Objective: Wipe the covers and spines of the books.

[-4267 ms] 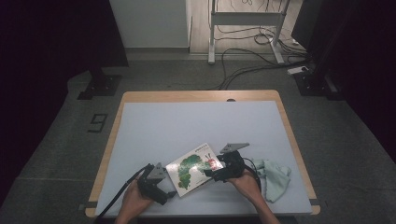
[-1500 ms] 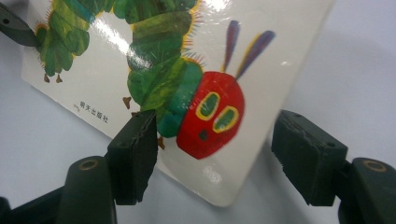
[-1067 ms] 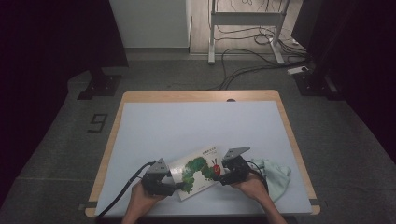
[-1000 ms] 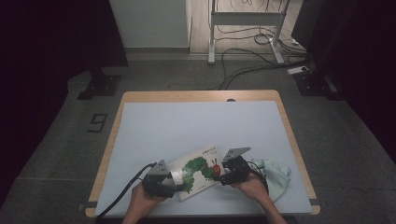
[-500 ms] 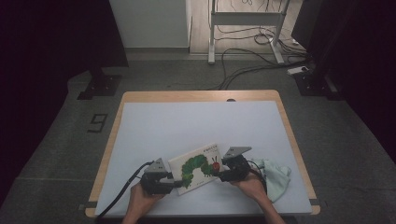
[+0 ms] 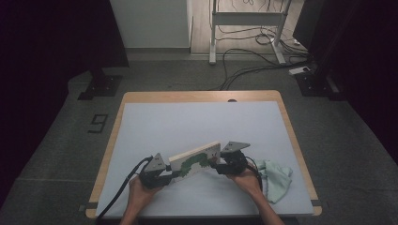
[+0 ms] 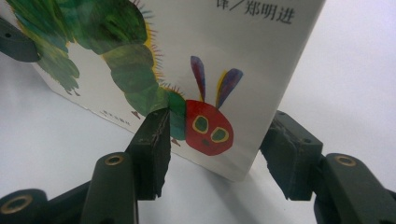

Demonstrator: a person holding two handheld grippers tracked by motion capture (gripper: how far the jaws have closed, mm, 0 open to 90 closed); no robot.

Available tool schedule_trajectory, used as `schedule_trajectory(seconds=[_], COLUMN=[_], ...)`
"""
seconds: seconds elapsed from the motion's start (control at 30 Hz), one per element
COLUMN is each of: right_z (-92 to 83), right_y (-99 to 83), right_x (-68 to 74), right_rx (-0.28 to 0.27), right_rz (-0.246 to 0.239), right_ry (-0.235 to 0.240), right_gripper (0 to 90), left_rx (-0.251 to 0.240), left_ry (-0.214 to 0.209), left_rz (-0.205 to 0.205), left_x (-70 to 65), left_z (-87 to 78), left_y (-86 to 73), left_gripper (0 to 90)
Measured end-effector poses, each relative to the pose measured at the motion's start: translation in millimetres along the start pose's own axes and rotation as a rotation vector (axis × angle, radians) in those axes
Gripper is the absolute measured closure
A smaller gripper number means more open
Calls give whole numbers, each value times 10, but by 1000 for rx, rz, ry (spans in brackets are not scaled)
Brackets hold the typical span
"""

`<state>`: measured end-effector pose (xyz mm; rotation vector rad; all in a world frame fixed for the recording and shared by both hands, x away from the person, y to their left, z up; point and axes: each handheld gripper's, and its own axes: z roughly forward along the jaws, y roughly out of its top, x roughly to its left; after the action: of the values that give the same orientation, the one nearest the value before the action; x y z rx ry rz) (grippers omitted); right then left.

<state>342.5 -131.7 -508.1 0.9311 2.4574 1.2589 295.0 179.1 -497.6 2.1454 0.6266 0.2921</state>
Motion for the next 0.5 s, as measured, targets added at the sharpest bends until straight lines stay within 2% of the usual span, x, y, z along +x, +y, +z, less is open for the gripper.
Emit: schedule_trajectory(seconds=[0.2,0.4,0.5], right_z=[-21,-48,-62], right_y=[-14,-25,-51], right_x=[-2,8,24], right_rx=[-8,-13,-6], right_rz=[-4,-11,-2], right_ry=[0,-5,8], right_gripper=[438,450,475], left_rx=[-3,-11,-10], left_ry=[39,68,121], left_rz=[-17,-40,-55], left_x=[-20,-3,18], left_z=[-5,-56,-88], left_y=[-75,-127,-136], left_gripper=[601,603,622])
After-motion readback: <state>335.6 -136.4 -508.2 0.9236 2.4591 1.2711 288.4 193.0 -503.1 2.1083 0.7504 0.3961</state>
